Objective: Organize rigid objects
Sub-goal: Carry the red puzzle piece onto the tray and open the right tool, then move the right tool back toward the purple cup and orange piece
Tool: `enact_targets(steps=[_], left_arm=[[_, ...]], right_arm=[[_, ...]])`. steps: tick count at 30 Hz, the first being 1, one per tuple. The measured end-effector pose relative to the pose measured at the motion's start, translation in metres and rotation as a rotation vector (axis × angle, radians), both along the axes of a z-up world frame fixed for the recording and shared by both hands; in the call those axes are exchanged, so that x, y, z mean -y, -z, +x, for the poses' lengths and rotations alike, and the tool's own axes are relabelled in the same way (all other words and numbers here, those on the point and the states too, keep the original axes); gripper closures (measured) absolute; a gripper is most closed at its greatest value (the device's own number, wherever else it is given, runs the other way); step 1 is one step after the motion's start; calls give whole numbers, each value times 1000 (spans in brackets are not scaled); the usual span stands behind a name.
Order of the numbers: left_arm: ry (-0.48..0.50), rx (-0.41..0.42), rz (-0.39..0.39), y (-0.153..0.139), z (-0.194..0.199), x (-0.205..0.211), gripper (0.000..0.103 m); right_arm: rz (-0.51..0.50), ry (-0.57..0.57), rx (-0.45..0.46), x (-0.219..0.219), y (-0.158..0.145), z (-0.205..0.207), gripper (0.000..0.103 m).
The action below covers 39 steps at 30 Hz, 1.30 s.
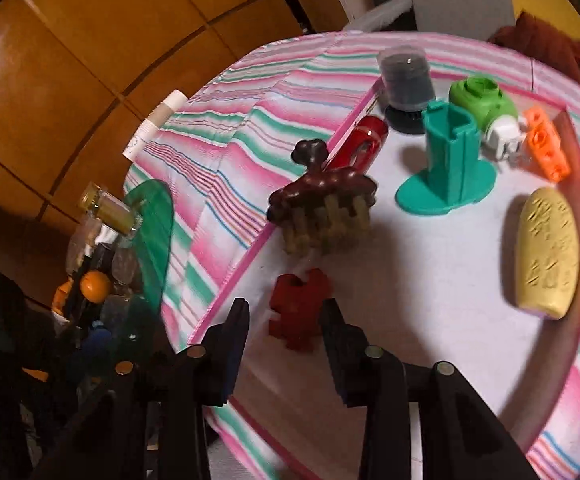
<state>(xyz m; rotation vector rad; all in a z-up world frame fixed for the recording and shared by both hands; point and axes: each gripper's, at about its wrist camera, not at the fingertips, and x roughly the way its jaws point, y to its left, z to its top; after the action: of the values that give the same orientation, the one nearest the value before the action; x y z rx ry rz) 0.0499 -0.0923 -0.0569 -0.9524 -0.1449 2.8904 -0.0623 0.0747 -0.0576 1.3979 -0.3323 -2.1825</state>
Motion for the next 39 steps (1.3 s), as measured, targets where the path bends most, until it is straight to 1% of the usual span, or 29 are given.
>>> enact_targets(steps=[3,9,13,19,23,28,36,39], left_arm=[[-2,-6,7,-1,-1,0,11],[24,0,13,0,0,-9,11],[63,-4,3,-2,2,-21,11],[163,-10,-3,-6,6,-42,10],[206,-21,-23,-10,10,-55,10],[249,-19,-25,-15,11,-70,9],[333,-20,-26,-25,9,-106,7],[363,-20,-40,-28,9,-121,6]], right_arm=[[-16,-6,-17,-6,-6,7,65],[56,6,-98,-25,-24,23,65],[79,35,-118,-42,-30,29,65],[121,106,-142,-79,-37,36,65],[158,163,-136,-106,-34,39,65],[187,226,-114,-139,-28,41,65],[259,318,-91,-193,-21,46,65],[286,340,-83,-211,-19,45,65]])
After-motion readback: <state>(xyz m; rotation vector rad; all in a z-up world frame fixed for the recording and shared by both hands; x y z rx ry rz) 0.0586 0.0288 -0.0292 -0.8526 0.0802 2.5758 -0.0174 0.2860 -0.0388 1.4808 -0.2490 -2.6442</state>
